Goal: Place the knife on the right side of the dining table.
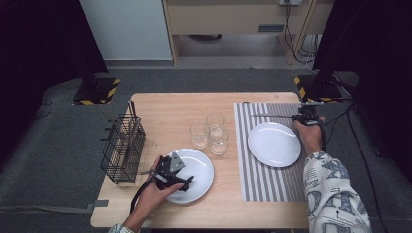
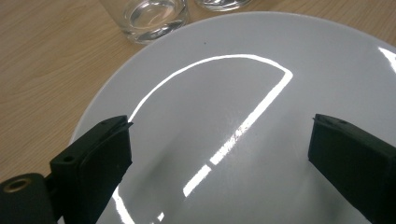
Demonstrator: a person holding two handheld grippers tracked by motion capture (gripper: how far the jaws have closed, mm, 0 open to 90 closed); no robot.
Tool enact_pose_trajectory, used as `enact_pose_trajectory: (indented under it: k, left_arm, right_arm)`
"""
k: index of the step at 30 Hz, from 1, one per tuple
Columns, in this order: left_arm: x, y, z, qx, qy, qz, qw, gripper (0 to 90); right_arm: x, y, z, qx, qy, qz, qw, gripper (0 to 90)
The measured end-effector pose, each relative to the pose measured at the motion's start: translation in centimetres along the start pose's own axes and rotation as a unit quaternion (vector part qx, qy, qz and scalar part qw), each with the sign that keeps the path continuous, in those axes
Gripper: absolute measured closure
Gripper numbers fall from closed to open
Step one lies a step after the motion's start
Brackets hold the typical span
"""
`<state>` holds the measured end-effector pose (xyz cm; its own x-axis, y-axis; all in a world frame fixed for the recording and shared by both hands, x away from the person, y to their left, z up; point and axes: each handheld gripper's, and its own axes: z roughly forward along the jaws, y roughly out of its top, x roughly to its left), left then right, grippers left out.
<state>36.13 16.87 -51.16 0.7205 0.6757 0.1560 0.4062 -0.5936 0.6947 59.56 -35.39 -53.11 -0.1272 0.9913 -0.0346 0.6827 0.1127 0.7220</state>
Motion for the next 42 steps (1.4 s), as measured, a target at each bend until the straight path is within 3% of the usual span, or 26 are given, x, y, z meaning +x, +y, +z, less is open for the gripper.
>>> enact_pose_trajectory:
  k: [12, 23, 29, 42]
  left_arm:
    - [0.1, -0.1, 0.0, -0.001, -0.002, -0.002, 1.0, 5.0]
    - [0.2, -0.1, 0.1, -0.001, -0.002, -0.003, 1.0, 5.0]
    - [0.3, -0.2, 0.0, 0.0, 0.001, -0.003, 1.0, 5.0]
    - [0.5, -0.3, -0.4, -0.014, -0.011, -0.007, 0.9998, 5.0]
  right_arm:
    - [0.0, 0.4, 0.5, -0.004, 0.002, 0.016, 0.9999, 78.7]
    - [0.1, 0.2, 0.0, -0.014, 0.0, 0.014, 0.9998, 76.2]
    - [0.8, 0.2, -1.4, -0.026, 0.01, 0.006, 0.9996, 74.4]
    - [3.9, -0.5, -6.6, -0.054, 0.031, -0.001, 0.9981, 62.4]
